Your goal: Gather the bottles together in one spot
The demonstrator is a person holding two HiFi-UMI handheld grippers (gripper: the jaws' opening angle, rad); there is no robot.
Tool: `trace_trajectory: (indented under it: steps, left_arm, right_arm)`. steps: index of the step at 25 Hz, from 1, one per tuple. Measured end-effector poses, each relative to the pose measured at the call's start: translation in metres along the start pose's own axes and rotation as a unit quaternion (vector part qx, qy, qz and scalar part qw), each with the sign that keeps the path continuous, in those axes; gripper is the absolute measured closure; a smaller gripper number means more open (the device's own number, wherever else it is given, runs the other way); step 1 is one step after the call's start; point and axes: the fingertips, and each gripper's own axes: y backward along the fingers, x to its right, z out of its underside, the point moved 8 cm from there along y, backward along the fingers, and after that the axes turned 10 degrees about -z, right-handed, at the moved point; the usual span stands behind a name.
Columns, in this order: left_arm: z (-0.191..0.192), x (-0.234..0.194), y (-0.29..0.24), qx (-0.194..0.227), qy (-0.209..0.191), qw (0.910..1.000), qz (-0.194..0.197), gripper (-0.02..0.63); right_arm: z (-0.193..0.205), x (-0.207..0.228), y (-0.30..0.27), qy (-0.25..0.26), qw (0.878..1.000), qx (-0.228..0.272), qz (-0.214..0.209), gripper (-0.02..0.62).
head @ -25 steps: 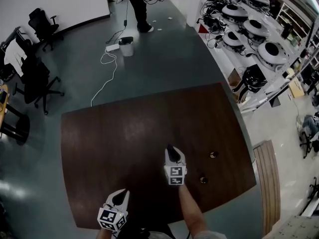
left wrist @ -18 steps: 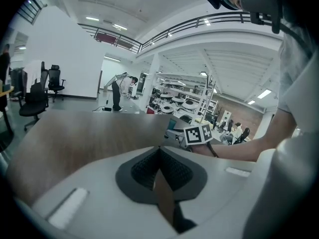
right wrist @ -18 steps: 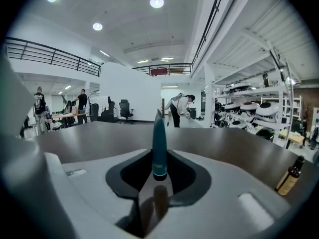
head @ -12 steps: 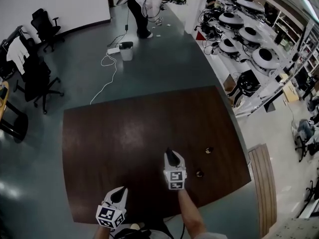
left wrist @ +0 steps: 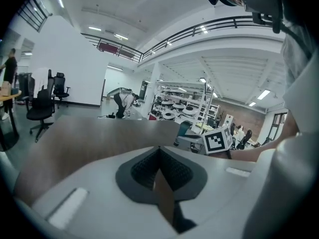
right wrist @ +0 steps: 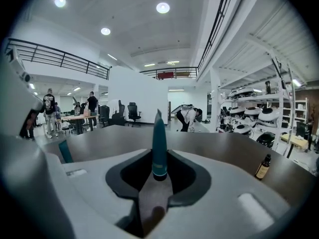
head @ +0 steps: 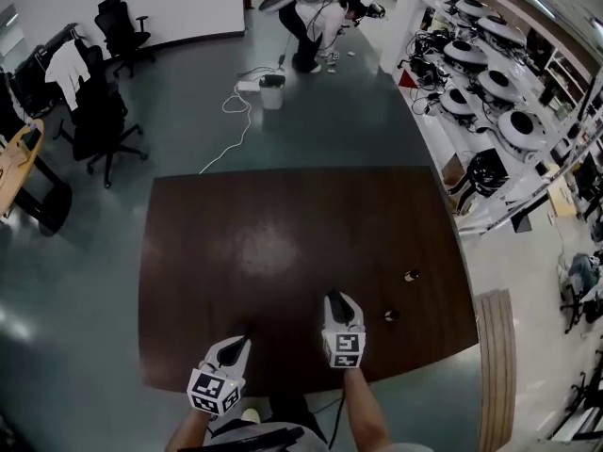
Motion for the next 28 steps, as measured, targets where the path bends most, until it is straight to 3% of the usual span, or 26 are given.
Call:
trace_trajectory:
  steps: [14, 22, 28]
  left_arm:
    - [0.023, -0.033, 0.040, 0.006, 0.017, 0.9986, -0.050, 0.606]
    - [0.034, -0.045, 0.053, -0.002, 0.025, 0.9967, -0.077, 0.606]
    - [0.043, -0.051, 0.059, -0.007, 0.031, 0.9956, -0.089, 0.606]
  right_arm:
    - [0.022, -0.101, -0.007, 0.016, 0.994, -0.021, -0.108, 0.500]
    - [0.038, -0.141, -0.026, 0.023, 0.986, -0.040, -0.162, 0.500]
    - [0.051, -0.152, -0.034, 0.029, 0.982, -0.051, -0.177, 0.500]
